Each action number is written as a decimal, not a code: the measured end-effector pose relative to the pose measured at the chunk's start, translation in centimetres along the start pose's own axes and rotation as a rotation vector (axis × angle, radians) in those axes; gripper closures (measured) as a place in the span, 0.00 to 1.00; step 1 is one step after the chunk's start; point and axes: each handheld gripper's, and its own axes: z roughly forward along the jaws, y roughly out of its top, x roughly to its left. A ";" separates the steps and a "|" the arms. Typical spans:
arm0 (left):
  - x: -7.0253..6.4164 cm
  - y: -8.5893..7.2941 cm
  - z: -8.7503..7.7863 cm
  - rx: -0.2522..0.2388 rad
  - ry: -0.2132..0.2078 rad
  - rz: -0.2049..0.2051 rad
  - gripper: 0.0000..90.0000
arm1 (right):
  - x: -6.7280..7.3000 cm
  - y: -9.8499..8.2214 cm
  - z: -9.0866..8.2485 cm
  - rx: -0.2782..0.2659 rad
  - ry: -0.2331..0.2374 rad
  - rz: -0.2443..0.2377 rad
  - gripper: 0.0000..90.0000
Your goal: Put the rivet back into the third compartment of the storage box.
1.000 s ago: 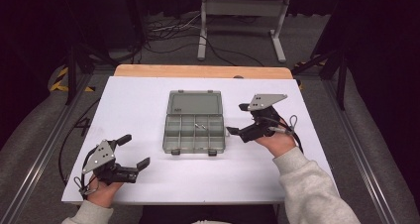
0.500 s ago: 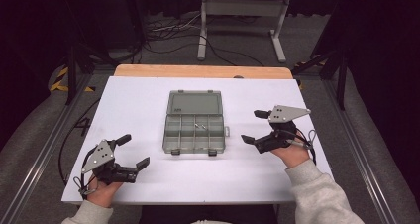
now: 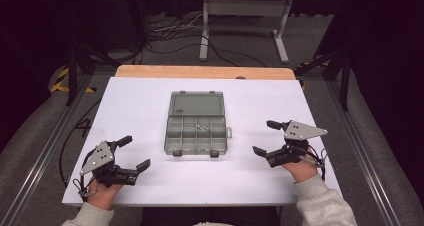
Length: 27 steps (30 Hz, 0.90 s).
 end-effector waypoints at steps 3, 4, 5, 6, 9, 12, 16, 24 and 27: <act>-0.2 0.1 -0.1 -0.003 -0.008 0.008 0.00 | 0.3 -0.9 -0.1 -0.013 -0.013 -0.001 0.02; -0.2 0.2 -0.2 -0.003 -0.014 0.012 0.00 | 0.4 -1.3 -0.1 -0.024 -0.016 0.003 0.02; -0.2 0.2 -0.2 -0.006 -0.015 0.011 0.00 | 0.5 -1.6 -0.2 -0.033 -0.020 0.007 0.02; -0.2 0.2 -0.2 -0.006 -0.015 0.011 0.00 | 0.6 -1.9 -0.1 -0.041 -0.021 0.008 0.02; -0.2 0.2 -0.3 -0.013 -0.025 0.006 0.00 | 0.9 -2.4 -0.1 -0.047 -0.023 0.001 0.01; -0.2 0.3 -0.3 -0.019 -0.032 0.013 0.00 | 1.3 -3.2 -0.1 -0.069 -0.018 -0.012 0.01; -0.2 0.4 -0.4 -0.035 -0.052 0.014 0.00 | 1.4 -4.0 0.0 -0.087 -0.020 0.014 0.01; -0.2 0.0 -0.2 -0.043 -0.063 -0.012 0.00 | 1.2 -4.8 0.0 -0.072 -0.050 0.026 0.01; -0.3 -0.1 0.0 -0.032 -0.063 -0.013 0.00 | 1.2 -4.8 0.0 -0.079 -0.052 0.025 0.01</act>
